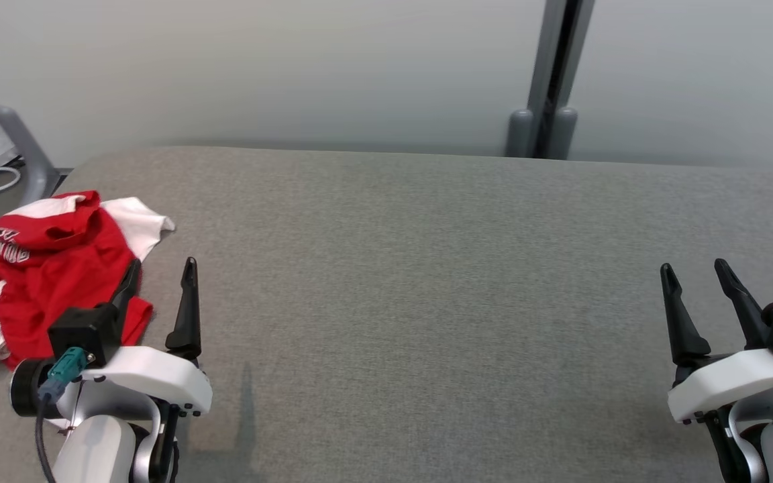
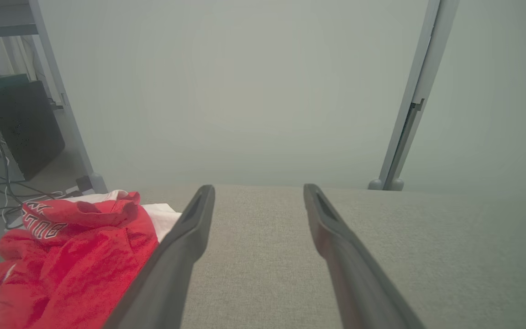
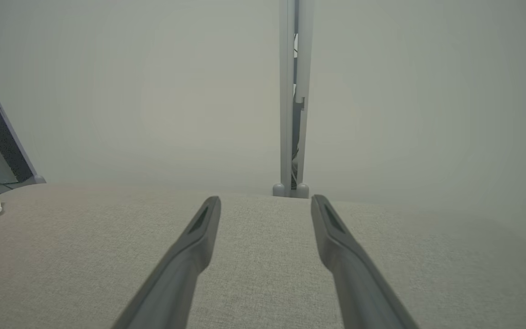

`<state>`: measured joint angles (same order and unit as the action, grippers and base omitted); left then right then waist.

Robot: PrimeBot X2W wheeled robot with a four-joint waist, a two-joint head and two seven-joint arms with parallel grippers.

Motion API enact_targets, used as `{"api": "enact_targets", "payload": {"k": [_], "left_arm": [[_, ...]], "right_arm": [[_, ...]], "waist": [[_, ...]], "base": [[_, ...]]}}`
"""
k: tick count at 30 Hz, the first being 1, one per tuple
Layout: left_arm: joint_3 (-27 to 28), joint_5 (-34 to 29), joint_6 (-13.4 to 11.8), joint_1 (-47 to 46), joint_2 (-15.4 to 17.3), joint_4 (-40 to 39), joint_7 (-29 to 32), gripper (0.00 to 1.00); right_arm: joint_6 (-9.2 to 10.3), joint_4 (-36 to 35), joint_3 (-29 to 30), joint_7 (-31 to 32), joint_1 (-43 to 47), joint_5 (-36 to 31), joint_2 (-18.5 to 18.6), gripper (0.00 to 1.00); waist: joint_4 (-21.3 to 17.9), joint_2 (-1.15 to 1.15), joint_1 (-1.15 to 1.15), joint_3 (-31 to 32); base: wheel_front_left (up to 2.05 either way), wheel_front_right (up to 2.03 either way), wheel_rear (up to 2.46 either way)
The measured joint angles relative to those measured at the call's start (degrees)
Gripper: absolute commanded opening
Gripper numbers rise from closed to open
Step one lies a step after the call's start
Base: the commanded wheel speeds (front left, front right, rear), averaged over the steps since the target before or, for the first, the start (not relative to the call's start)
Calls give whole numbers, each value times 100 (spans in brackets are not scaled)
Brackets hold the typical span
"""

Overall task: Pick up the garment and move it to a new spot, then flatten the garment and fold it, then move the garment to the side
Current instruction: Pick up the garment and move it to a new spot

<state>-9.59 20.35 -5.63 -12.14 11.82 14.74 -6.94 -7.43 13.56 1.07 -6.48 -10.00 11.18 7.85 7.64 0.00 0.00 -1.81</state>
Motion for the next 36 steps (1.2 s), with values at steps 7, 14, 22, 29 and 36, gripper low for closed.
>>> {"api": "enact_targets", "payload": {"k": [7,14,22,29,36], "left_arm": [[175,116,-93,86,38,-48,-85,100],[294,242,-148,160,78,-64,-163,100],[309,313,-168,230,57,-32,-216,100],[325,381,-198,235,52,-26,-250,100],[309,426,-200,224,40,-18,-267,100]], "right_arm": [[0,-99,-115,22,-37,23,38,100],[-4,-123,-297,18,-148,47,55,100],[-4,-122,-423,38,-240,85,73,100],[-5,-100,-490,41,-324,88,78,100],[-5,-25,-525,32,-365,107,115,100]], "waist": [[704,0,0,-73],[1421,0,0,-132],[2114,0,0,-169],[2332,0,0,-238],[2341,0,0,-271]], "base": [[0,0,0],[0,0,0],[0,0,0],[0,0,0],[0,0,0]]}}
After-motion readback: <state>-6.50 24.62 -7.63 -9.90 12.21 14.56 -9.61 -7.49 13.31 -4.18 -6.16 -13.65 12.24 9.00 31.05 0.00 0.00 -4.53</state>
